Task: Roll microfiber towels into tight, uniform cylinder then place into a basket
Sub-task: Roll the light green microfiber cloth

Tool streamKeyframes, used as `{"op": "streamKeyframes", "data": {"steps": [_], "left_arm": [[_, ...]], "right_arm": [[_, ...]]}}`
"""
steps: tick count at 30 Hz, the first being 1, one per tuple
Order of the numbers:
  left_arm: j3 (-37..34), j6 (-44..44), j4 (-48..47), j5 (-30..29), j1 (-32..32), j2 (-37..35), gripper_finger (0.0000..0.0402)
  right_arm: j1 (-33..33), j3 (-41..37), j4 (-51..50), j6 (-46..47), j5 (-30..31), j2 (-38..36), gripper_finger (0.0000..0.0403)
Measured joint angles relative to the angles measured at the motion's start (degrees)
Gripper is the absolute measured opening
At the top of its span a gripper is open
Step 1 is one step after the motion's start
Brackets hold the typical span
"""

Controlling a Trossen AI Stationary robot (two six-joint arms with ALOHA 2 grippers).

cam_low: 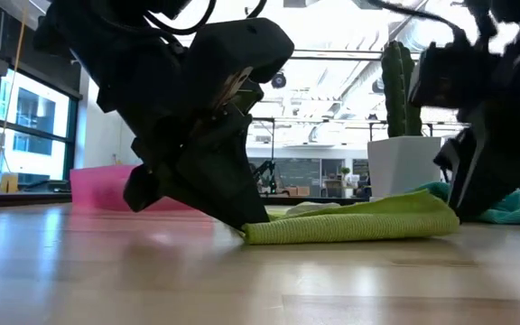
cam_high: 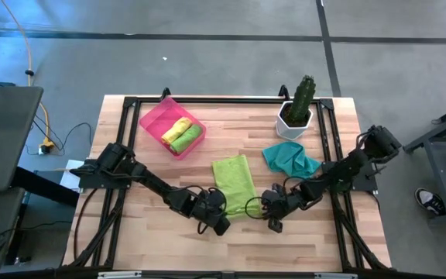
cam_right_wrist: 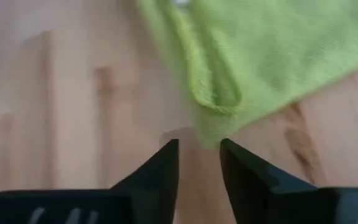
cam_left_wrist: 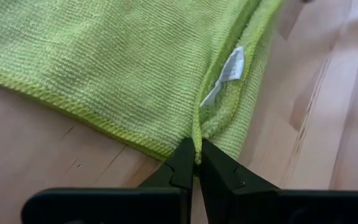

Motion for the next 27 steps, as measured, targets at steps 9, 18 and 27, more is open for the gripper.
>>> {"op": "streamKeyframes", "data": {"steps": [9,18,27], "left_arm": [[0.0,0.5,-0.3,0.0,0.0,0.0,0.001],[0.0,0.5,-0.3,0.1,0.0,0.0,0.001],[0.0,0.5,-0.3,0.4,0.0,0.0,0.001]], "right_arm": [[3.1,5.3,-0.9,-21.3,0.5,-3.1,0.0123],[3.9,4.8,4.6,-26.5,8.8,5.3,0.0103],[2.6,4.8,5.0,-26.8,10.6,7.7,0.0099]]}}
